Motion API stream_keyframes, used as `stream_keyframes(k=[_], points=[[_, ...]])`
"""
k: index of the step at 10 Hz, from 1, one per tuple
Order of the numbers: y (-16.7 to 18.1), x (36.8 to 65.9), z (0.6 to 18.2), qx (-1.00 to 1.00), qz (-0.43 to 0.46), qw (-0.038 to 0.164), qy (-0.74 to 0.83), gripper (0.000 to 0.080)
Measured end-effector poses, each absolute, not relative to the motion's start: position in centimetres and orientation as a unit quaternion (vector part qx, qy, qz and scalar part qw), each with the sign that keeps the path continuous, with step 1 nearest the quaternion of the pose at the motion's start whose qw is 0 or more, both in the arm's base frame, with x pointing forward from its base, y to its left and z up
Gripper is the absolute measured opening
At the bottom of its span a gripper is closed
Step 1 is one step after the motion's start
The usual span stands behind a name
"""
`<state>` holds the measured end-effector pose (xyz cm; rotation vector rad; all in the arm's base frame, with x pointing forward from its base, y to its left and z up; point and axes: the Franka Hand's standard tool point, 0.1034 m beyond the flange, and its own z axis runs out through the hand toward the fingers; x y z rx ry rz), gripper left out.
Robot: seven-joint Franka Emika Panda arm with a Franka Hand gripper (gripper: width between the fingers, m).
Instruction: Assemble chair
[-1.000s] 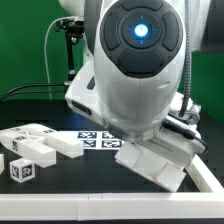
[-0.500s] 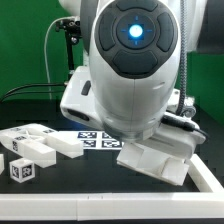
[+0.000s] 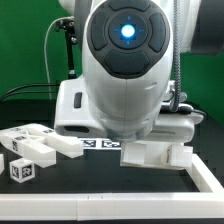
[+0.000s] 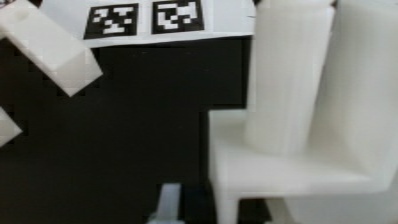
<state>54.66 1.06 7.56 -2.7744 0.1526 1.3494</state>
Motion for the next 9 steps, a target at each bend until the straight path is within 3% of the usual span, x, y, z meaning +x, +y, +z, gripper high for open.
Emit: stream_keyframes(k=[4,7,9], points=[[4.6,53.7,7.1,-0.876,0.464,0.030,0.126,0.0029],[4.2,53.5,6.7,-0.878,0.461,0.024,0.124,0.0029],[4.1,53.5,6.5,-0.875,0.472,0.033,0.103,0.0029]])
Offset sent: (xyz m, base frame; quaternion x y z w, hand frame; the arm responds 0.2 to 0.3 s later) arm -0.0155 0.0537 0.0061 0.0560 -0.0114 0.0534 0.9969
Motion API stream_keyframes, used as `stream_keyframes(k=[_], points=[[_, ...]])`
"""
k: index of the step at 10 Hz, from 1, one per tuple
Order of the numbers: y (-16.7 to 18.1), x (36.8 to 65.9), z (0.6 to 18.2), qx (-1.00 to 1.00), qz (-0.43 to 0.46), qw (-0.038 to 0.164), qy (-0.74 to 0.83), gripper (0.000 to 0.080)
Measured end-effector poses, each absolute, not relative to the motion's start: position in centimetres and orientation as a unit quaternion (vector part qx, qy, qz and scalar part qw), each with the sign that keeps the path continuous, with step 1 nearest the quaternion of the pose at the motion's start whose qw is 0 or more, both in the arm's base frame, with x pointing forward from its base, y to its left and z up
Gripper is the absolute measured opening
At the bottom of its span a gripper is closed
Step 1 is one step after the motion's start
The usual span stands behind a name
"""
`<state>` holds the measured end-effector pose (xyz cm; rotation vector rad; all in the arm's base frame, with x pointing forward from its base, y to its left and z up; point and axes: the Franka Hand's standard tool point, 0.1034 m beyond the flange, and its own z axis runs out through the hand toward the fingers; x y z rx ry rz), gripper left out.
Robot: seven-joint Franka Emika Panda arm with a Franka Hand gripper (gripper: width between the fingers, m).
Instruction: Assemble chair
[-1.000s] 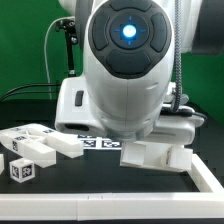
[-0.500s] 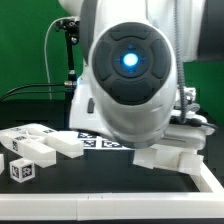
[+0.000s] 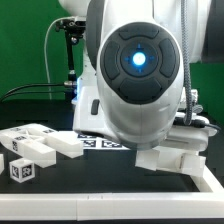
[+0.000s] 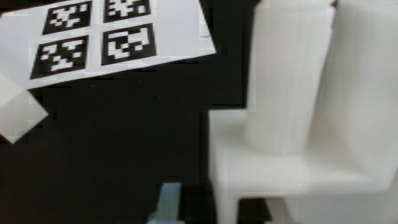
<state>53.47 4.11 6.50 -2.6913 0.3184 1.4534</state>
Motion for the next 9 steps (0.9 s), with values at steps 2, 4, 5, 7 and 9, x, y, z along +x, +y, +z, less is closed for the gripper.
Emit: stream_keyframes(k=[2,4,5,7,9], points=[[3.5,53.9,5.9,-0.876,0.474,0.052,0.079,0.0029],[3.4,54.0,5.8,-0.876,0.472,0.045,0.087,0.0029],[3.3,54.0,5.7,-0.876,0.471,0.045,0.088,0.0029],[3.3,54.0,5.5,-0.876,0.472,0.047,0.087,0.0029],[3.1,54.3,5.0,-0.880,0.463,0.047,0.093,0.0029]])
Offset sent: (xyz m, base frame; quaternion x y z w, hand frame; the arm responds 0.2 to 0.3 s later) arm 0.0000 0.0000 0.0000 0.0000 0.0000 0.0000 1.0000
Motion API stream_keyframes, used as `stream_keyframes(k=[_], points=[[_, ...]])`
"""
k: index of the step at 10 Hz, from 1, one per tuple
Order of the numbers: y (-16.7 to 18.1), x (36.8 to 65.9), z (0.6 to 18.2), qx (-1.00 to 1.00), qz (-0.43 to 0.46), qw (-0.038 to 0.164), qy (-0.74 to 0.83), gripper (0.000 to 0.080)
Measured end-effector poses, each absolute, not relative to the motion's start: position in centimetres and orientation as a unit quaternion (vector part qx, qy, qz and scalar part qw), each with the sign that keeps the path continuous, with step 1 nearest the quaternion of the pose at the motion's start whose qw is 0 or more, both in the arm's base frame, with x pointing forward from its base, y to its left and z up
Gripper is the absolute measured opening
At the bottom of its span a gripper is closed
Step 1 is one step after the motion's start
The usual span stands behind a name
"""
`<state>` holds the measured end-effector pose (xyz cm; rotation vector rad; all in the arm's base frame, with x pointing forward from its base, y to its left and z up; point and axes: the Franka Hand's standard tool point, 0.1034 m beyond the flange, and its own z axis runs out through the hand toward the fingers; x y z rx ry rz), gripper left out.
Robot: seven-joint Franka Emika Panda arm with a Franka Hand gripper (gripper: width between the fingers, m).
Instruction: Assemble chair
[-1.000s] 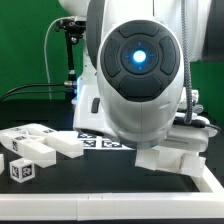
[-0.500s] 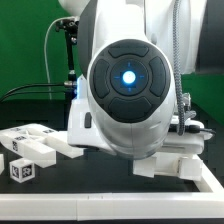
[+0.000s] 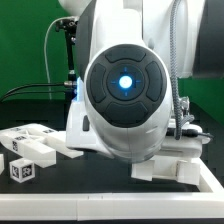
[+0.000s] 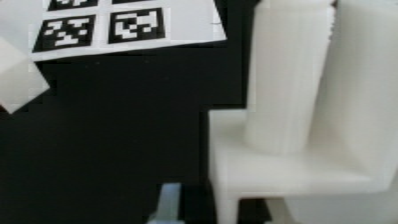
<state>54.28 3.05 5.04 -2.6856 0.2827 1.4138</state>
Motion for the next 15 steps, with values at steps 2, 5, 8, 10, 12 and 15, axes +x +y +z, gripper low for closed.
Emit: stream_keyframes(k=[2,5,8,10,12,15], points=[[3.5,55.5,5.5,-0.896,0.434,0.053,0.081,0.0029],[3.4,55.3,5.3,-0.900,0.425,0.049,0.082,0.0029],[3.6,54.5,5.5,-0.892,0.445,0.057,0.051,0.0029],[2.9,54.9,6.1,-0.899,0.427,0.068,0.067,0.0029],[2.8,54.7,5.9,-0.904,0.416,0.063,0.075,0.0029],[2.7,55.2,5.7,-0.913,0.395,0.063,0.078,0.0029]])
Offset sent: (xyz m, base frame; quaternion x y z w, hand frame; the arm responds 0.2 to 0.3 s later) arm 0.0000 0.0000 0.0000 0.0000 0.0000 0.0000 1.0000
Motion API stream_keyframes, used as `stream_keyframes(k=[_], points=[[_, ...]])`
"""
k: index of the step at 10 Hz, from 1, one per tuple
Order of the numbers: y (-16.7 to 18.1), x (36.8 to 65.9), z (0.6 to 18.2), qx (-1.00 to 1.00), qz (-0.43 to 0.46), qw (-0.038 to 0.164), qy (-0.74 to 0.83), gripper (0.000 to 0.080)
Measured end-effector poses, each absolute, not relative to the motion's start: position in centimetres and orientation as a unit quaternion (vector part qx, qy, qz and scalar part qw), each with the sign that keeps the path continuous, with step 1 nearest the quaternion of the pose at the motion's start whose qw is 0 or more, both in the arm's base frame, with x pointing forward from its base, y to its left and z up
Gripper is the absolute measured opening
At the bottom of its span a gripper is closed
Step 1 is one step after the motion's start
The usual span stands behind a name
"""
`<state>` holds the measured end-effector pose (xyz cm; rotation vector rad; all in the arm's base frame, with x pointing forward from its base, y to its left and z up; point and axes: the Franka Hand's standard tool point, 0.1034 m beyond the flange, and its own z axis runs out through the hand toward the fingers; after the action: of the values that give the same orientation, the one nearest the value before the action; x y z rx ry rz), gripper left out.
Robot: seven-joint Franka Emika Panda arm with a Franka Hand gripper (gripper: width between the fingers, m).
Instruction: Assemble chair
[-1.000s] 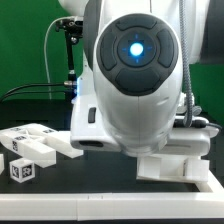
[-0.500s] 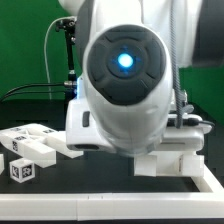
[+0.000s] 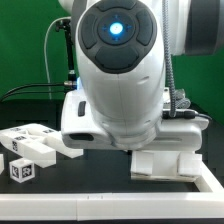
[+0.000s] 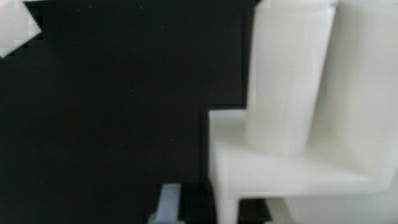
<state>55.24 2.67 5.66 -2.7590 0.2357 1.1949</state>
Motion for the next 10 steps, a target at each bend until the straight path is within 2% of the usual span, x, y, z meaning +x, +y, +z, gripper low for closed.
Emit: stream_keyframes(k=[3,6,8,10], points=[[2.3,54.1,5.2,-0.896,0.431,0.063,0.082,0.0029],[1.6,52.9,4.4,-0.849,0.518,0.058,0.084,0.0029],[3.1,51.4,5.2,-0.837,0.541,0.068,0.052,0.0029],[4.2,52.0,5.3,-0.843,0.532,0.068,0.042,0.0029]])
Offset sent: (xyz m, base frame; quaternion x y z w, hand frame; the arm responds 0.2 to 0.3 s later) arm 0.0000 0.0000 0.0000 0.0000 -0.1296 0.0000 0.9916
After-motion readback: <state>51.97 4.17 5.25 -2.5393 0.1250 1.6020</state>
